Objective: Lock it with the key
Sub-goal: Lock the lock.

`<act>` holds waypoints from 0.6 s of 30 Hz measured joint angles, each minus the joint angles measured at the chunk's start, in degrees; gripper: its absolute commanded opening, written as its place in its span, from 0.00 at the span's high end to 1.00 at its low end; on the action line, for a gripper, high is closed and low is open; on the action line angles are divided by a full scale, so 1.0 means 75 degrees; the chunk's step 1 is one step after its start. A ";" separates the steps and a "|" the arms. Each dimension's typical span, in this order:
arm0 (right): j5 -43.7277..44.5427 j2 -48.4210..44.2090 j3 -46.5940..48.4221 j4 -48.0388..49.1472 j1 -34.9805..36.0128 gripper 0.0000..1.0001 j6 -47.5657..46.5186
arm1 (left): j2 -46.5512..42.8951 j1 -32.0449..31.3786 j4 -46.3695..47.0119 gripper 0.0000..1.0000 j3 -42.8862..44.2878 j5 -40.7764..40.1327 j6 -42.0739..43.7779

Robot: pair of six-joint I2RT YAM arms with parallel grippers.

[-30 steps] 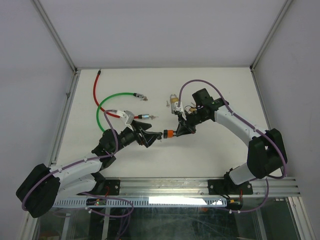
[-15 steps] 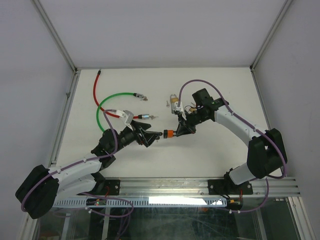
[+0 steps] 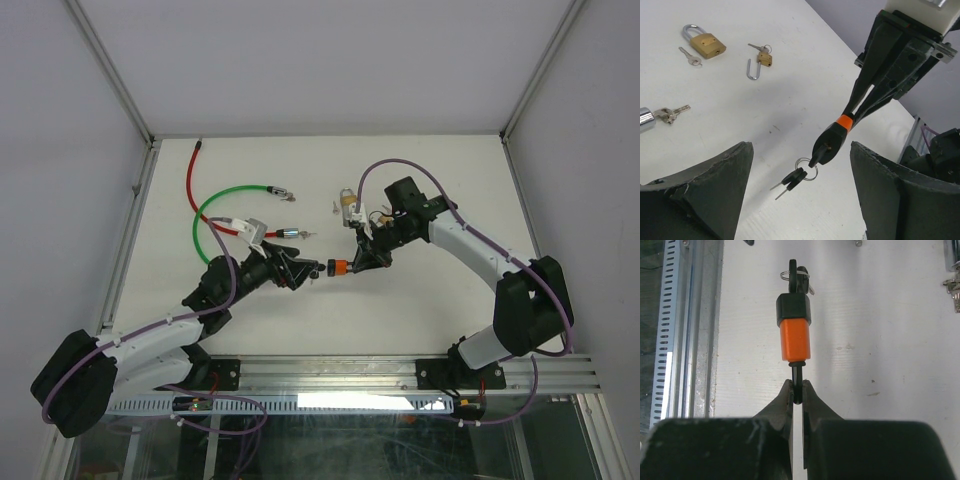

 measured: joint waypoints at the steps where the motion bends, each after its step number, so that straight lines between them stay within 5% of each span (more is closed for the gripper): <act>1: 0.0000 0.0000 0.0000 0.0003 -0.0006 1.00 0.0000 | 0.0000 0.0000 -0.0111 0.26 0.0038 -0.0070 -0.0026; 18: 0.0029 0.0137 0.0000 0.0023 -0.0029 1.00 0.0067 | 0.0318 -0.1128 -0.2492 0.43 0.1513 -0.2194 -0.0035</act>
